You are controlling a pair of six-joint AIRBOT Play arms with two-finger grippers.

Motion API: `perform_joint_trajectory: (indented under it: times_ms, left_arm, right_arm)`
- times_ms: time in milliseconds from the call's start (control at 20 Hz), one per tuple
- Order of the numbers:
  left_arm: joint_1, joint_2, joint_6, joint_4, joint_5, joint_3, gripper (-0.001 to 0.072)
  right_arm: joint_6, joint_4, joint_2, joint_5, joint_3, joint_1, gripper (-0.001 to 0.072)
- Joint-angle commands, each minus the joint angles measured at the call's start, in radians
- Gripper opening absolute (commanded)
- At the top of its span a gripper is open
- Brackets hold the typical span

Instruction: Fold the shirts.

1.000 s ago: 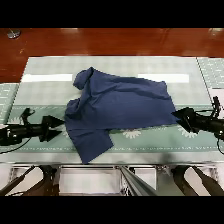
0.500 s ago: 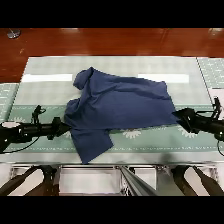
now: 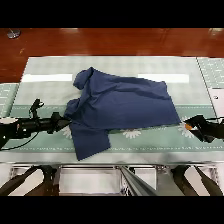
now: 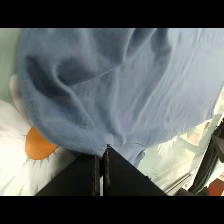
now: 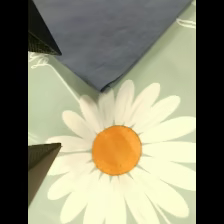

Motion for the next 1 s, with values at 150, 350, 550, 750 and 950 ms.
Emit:
perform_joint_trajectory:
  times_ms: [150, 350, 550, 750, 950]
  left_arm:
    - [0.000, 0.000, 0.010, -0.003, 0.012, 0.003, 0.0020]
    - [0.000, 0.000, 0.008, -0.004, 0.045, 0.004, 0.0020]
    - [0.000, 0.000, 0.009, -0.029, 0.047, 0.006, 0.0020]
    - [0.015, 0.000, 0.008, -0.071, -0.005, 0.122, 0.0020]
    - [0.052, 0.002, -0.048, -0.172, -0.071, 0.569, 0.0019]
  right_arm:
    - [-0.058, 0.099, -0.170, -0.054, 0.047, 0.054, 0.0622]
    - [-0.052, 0.131, -0.379, -0.038, 0.172, 0.201, 0.0622]
    - [-0.019, 0.130, -0.521, -0.011, 0.311, 0.367, 0.0565]
    - [-0.047, 0.163, -0.538, 0.088, 0.471, 0.470, 0.0026]
    - [-0.036, 0.180, -0.449, 0.185, 0.911, 0.530, 0.0026]
